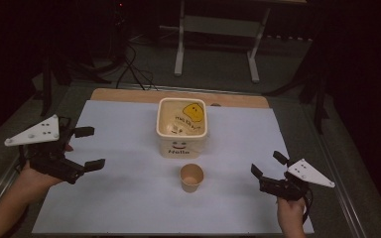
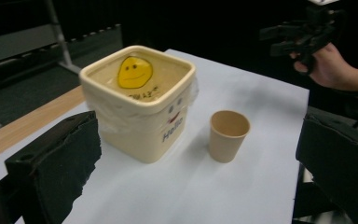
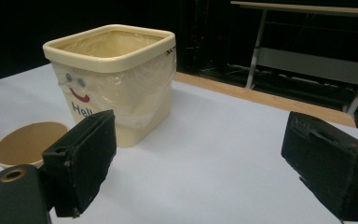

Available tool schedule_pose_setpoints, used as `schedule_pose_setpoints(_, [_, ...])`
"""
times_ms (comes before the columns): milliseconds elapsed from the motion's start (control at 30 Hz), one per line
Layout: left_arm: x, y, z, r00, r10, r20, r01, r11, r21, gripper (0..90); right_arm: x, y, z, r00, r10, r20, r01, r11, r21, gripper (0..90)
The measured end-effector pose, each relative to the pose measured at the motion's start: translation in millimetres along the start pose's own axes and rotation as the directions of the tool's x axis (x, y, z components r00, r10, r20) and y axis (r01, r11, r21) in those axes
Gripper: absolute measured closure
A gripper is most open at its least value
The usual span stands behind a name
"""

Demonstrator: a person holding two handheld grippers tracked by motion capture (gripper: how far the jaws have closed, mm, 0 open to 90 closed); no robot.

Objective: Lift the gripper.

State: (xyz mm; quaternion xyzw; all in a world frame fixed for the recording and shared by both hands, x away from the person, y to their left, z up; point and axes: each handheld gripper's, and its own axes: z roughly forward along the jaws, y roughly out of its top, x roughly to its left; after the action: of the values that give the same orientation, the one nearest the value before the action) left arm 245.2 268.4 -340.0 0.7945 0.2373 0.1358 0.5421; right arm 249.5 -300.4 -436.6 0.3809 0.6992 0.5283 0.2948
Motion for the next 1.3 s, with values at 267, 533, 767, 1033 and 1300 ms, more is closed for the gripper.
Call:
schedule_pose_setpoints(267, [-4.3,12.1,14.8,0.9987,0.034,0.037,-0.036,0.9987,0.037,0.7,0.1,-0.2,0.4,1.0,-0.001,-0.003,0.001,1.0,-0.001,10.1])
schedule_pose_setpoints(533, [-11.9,25.0,29.6,0.9931,0.067,0.096,-0.075,0.9939,0.081,0.7,0.3,0.0,0.2,1.0,-0.002,-0.002,0.002,1.0,-0.002,10.1])
schedule_pose_setpoints(767, [-19.2,34.3,43.1,0.9872,0.097,0.126,-0.112,0.9869,0.116,0.7,0.6,0.1,0.5,1.0,-0.006,-0.003,0.006,1.0,-0.001,10.1])
schedule_pose_setpoints(1033, [-26.7,44.5,59.9,0.9761,0.122,0.18,-0.15,0.9765,0.155,1.4,1.8,0.1,0.7,0.9999,-0.015,-0.003,0.015,1.0,-0.004,10.1])
schedule_pose_setpoints(1300, [-35.9,50.0,76.9,0.9622,0.155,0.224,-0.201,0.959,0.2,1.4,2.4,-0.1,1.6,0.9998,-0.015,-0.009,0.015,1.0,-0.002,10.1])
